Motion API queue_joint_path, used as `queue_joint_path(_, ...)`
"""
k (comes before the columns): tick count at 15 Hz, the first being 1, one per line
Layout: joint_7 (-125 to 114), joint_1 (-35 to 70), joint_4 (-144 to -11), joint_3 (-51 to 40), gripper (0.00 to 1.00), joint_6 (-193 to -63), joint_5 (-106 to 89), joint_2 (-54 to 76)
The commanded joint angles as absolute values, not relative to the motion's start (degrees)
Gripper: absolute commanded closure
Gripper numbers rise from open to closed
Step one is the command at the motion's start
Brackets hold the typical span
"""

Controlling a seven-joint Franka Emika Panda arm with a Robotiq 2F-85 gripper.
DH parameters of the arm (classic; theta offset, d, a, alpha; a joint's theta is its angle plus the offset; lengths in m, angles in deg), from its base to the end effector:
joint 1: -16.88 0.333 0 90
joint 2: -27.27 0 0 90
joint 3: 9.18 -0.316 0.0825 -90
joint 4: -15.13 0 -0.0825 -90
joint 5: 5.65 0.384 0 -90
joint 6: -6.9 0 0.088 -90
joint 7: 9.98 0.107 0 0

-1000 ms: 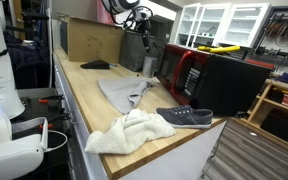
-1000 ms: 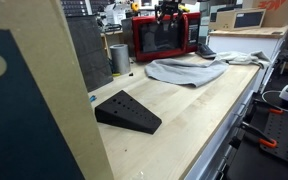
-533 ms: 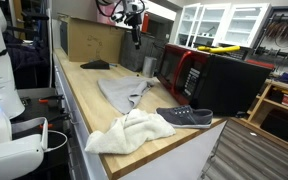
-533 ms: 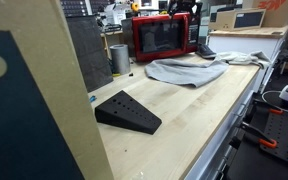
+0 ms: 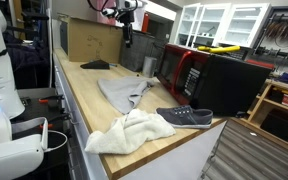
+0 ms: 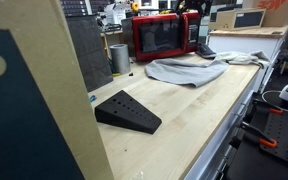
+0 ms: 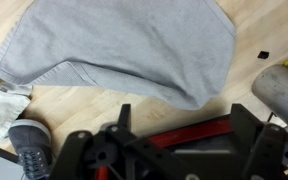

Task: Unfold the grey object completely

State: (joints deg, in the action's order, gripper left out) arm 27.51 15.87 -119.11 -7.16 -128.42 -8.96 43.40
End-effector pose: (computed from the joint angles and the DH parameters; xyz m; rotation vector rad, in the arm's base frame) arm 0.4840 -0.0271 0.4751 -2.8827 1.0073 -0.4579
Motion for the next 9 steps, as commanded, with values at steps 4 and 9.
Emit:
queue_joint_path(4,26.9,14.0,-119.0,-8.9,0.00,-128.3,-8.2,43.4)
queue_joint_path(9,27.1,14.0,-119.9,-9.8,0.00,-129.2,-9.2,43.1)
